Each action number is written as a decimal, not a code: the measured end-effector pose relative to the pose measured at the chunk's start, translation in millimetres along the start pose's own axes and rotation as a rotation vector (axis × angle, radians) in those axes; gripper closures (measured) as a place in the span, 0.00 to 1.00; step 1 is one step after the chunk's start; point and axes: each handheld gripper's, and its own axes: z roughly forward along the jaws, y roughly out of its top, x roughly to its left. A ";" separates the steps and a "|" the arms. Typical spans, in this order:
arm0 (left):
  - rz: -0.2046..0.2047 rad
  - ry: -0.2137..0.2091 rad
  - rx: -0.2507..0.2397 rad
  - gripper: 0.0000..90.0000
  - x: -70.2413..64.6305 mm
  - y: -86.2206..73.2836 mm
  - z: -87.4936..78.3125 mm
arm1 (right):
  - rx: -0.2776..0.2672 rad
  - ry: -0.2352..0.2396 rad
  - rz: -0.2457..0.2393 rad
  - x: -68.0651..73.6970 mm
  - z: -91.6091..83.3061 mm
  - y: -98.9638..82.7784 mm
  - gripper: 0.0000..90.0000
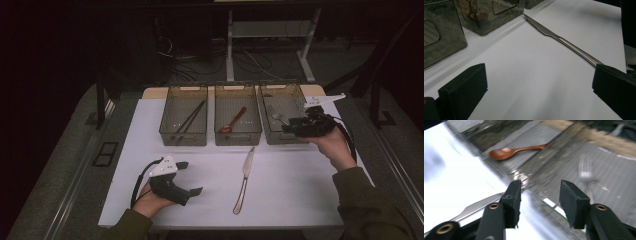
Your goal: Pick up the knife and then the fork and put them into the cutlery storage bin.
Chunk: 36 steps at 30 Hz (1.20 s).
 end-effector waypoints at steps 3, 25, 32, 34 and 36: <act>-0.001 0.000 0.000 0.00 0.1 -0.1 0.7 | 0.011 0.025 -0.029 14.2 2.9 -5.5 0.63; 0.004 0.000 0.009 0.00 -0.3 -0.4 1.5 | 0.119 0.218 -0.178 102.5 43.7 -42.9 0.98; 0.007 0.000 0.010 0.00 -0.4 -0.5 1.0 | 0.178 0.266 -0.226 126.3 62.6 -45.7 0.99; 0.006 0.000 0.010 0.00 -0.4 -0.5 1.2 | 0.193 0.277 -0.235 132.4 67.4 -46.9 0.99; 0.007 0.000 0.011 0.00 -0.5 -0.5 1.4 | 0.210 0.282 -0.247 137.5 71.7 -48.2 0.99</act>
